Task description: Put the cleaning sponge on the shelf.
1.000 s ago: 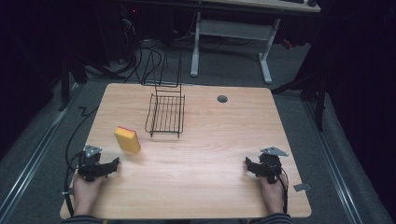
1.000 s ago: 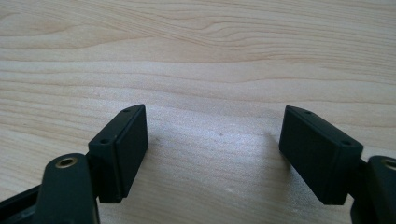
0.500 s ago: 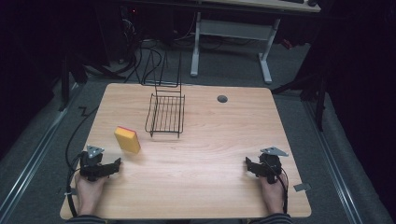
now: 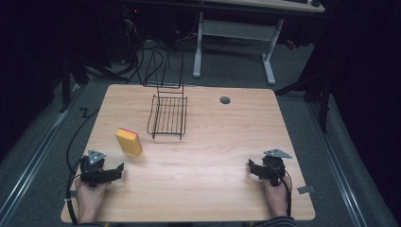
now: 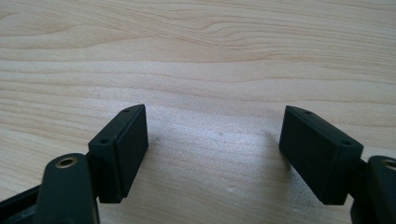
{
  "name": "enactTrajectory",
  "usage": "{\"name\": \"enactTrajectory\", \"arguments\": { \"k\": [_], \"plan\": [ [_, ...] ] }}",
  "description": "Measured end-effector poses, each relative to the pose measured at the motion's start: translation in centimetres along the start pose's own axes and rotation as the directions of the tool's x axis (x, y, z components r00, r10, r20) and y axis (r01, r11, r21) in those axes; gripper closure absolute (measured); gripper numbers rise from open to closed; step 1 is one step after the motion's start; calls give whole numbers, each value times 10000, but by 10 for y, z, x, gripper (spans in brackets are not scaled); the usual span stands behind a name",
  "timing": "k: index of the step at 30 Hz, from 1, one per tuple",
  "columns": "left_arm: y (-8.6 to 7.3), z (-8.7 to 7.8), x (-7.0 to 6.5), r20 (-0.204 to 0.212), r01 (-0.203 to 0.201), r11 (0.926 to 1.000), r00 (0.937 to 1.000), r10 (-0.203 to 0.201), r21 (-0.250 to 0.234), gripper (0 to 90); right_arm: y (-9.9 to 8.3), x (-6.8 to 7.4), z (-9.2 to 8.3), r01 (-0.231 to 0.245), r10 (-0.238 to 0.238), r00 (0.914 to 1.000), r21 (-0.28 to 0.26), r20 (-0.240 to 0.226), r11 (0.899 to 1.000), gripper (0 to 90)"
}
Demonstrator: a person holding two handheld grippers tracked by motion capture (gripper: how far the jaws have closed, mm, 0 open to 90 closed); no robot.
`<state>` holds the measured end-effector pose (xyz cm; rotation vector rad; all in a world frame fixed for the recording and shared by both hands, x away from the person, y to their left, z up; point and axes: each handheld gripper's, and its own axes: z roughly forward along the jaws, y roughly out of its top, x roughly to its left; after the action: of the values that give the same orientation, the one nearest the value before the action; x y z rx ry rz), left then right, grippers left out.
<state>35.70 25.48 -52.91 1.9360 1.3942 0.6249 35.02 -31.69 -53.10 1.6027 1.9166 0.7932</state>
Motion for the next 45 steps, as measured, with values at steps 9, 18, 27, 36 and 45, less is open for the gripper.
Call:
{"name": "enactTrajectory", "arguments": {
  "k": [9, 18, 27, 36, 45],
  "plan": [
    [6, -13, -9, 316, -259, 9993, 9991, 267, -259, 42, 0, 0, 0, 1, -1, 10000, -1, -2, 10000, 240],
    [17, -20, -15, 559, -386, 9983, 9976, 410, -444, 9, 0, 0, 0, 0, 0, 10000, -2, 0, 10000, 241],
    [29, -22, -18, 613, -507, 9973, 9967, 539, -527, 1, 0, 0, 0, 3, -3, 10000, -2, 0, 10000, 241],
    [46, -21, -24, 807, -576, 9959, 9947, 632, -697, 1, 0, 0, 0, 3, -3, 10000, -3, -2, 10000, 241],
    [58, -19, -25, 754, -570, 9957, 9952, 625, -734, 1, 0, 0, 0, 0, 0, 10000, -3, -2, 10000, 240]
  ]
}}
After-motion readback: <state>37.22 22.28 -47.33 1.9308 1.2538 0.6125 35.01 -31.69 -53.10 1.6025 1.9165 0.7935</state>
